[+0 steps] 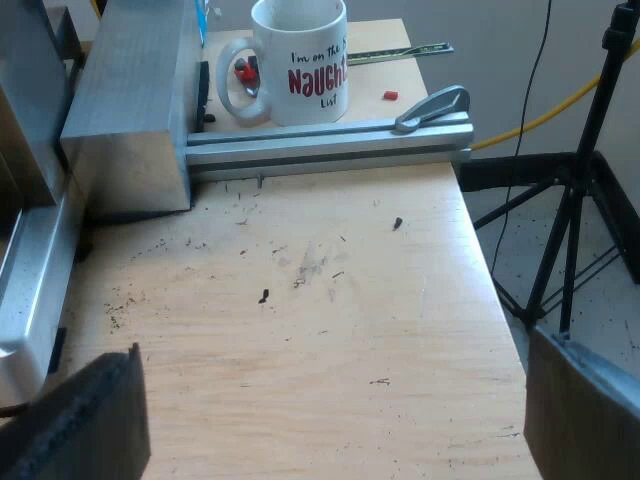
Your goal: Grind coffee beans and then tamp
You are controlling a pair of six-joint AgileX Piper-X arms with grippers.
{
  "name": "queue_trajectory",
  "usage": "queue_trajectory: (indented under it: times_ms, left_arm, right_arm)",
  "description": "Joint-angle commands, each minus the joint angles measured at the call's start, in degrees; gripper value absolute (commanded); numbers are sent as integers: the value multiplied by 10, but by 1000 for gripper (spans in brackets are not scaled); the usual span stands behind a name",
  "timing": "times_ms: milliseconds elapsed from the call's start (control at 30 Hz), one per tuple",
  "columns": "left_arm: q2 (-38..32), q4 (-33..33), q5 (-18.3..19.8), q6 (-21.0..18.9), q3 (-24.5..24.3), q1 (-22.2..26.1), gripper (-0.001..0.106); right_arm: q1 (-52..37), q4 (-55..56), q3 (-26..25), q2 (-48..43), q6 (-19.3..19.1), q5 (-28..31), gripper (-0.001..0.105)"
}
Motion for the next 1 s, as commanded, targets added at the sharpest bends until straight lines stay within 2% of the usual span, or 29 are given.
queue_trajectory:
  times_ms: [33, 167, 267, 400, 500, 567, 667, 800, 833, 867, 900, 933, 1000]
  left_arm:
    - [-77, -1, 3, -2, 0, -3, 65]
    - [-77, 4, 13, -6, -4, -3, 76]
    - [-72, 16, 45, -9, -20, -3, 76]
    - [-58, 16, 57, -11, -42, -3, 76]
    - [-39, 8, 88, -33, -54, -3, 76]
    - [-29, -2, 107, -34, -57, -5, 76]
    - [-5, -36, 140, -34, -57, -29, 76]
    - [17, -49, 184, -34, -57, -65, 76]
    - [17, -49, 184, -34, -57, -65, 76]
    - [28, -53, 210, -34, -57, -83, 76]
    - [32, -53, 217, -33, -57, -91, 76]
    - [50, -53, 250, -25, -55, -119, 76]
    - [60, -53, 267, -7, -53, -134, 76]
  right_arm:
    - [-3, 1, -3, -22, -6, -2, 78]
    - [-3, 10, -14, -15, -42, -19, 78]
    - [-3, 37, -44, 7, -56, -40, 78]
    - [-3, 62, -81, 50, -79, -84, 78]
    - [-3, 63, -107, 89, -80, -128, 78]
    - [1, 61, -124, 119, -77, -166, 78]
    - [23, 61, -140, 157, -76, -192, 78]
    - [61, 61, -151, 187, -76, -230, 78]
    - [66, 61, -152, 190, -76, -233, 78]
    - [88, 61, -154, 202, -78, -234, 78]
    - [98, 61, -154, 206, -78, -234, 78]
    - [110, 61, -154, 212, -78, -232, 78]
    - [128, 60, -154, 219, -78, -233, 78]
